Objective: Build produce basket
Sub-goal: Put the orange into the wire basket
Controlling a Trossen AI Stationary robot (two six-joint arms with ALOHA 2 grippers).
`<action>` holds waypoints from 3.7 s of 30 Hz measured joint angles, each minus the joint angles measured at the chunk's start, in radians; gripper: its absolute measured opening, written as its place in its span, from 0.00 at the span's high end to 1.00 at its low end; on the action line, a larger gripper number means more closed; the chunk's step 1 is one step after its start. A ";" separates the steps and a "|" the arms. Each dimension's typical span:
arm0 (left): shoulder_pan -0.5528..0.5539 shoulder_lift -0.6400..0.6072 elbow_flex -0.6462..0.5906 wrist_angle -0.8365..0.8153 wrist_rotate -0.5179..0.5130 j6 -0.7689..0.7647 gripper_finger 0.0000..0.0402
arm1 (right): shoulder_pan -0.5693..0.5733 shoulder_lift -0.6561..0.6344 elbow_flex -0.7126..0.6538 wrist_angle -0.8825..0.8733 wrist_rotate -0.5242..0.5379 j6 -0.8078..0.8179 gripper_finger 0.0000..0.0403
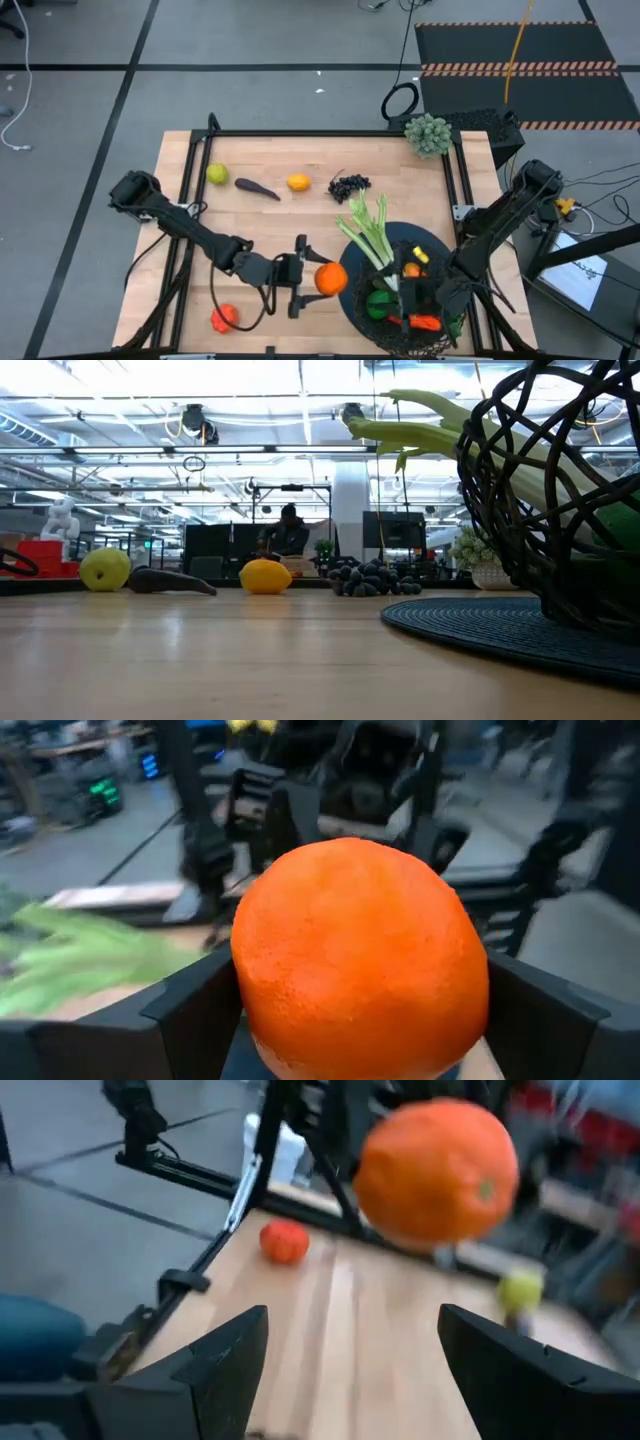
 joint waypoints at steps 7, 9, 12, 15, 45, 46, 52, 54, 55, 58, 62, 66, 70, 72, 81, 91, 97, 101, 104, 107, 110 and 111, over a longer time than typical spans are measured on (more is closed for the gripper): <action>0.012 0.052 0.000 0.089 0.078 -0.020 0.19 | 0.009 0.113 0.000 0.296 0.000 -0.357 0.24; 0.016 0.070 0.000 0.096 0.092 -0.027 0.19 | 0.002 0.137 0.000 0.351 0.000 -0.409 0.21; 0.018 0.099 0.000 0.108 0.097 -0.042 0.17 | -0.012 0.154 0.000 0.392 0.002 -0.462 0.14; 0.019 0.118 0.000 0.115 0.103 -0.057 0.17 | -0.028 0.158 0.000 0.406 -0.002 -0.479 0.07; 0.025 0.137 0.000 0.157 0.175 -0.169 0.13 | -0.132 0.286 0.013 0.572 -0.181 -0.564 0.20; 0.024 0.133 0.000 0.157 0.173 -0.163 0.12 | -0.132 0.286 0.013 0.572 -0.181 -0.560 0.21; 0.001 0.041 0.000 0.108 0.142 -0.111 0.01 | -0.122 0.284 0.013 0.567 -0.193 -0.495 0.19; -0.012 0.006 0.000 0.031 0.092 -0.105 0.02 | -0.114 0.277 0.013 0.562 -0.189 -0.475 0.19; -0.017 -0.010 0.000 -0.006 0.062 -0.105 0.02 | -0.111 0.276 0.013 0.562 -0.185 -0.461 0.19; -0.040 -0.067 0.000 -0.138 -0.046 -0.104 0.05 | -0.087 0.273 0.013 0.554 -0.180 -0.399 0.19; -0.057 -0.113 0.000 -0.265 -0.142 -0.109 0.10 | -0.055 0.244 0.013 0.507 -0.153 -0.252 0.19; -0.062 -0.130 0.000 -0.327 -0.178 -0.132 0.14 | -0.023 0.196 0.013 0.363 -0.066 -0.081 0.19; -0.061 -0.125 -0.001 -0.360 -0.179 -0.135 0.17 | 0.018 0.132 0.013 0.177 -0.004 0.142 0.19; -0.061 -0.127 0.000 -0.381 -0.176 -0.153 0.19 | 0.041 0.101 0.013 0.075 0.007 0.261 0.19; -0.065 -0.125 -0.001 -0.405 -0.171 -0.160 0.24 | 0.150 0.006 0.013 -0.290 -0.030 0.895 0.19; -0.081 -0.125 -0.001 -0.405 -0.170 -0.183 0.23 | 0.195 -0.021 0.013 -0.619 -0.222 1.285 0.19; -0.084 -0.125 -0.001 -0.405 -0.170 -0.183 0.23 | 0.180 -0.020 0.013 -0.785 -0.328 1.430 0.19; -0.082 -0.125 -0.001 -0.405 -0.170 -0.178 0.23 | 0.170 -0.020 0.013 -0.777 -0.337 1.419 0.17; -0.076 -0.125 -0.001 -0.405 -0.170 -0.177 0.23 | 0.161 -0.020 0.013 -0.776 -0.341 1.410 0.15; -0.075 -0.125 -0.001 -0.405 -0.171 -0.177 0.23 | 0.160 -0.020 0.013 -0.776 -0.346 1.401 0.12; -0.075 -0.125 -0.001 -0.411 -0.170 -0.177 0.23 | 0.161 -0.020 0.013 -0.768 -0.362 1.396 0.12; -0.075 -0.125 -0.001 -0.417 -0.170 -0.178 0.23 | 0.161 -0.020 0.013 -0.762 -0.364 1.390 0.12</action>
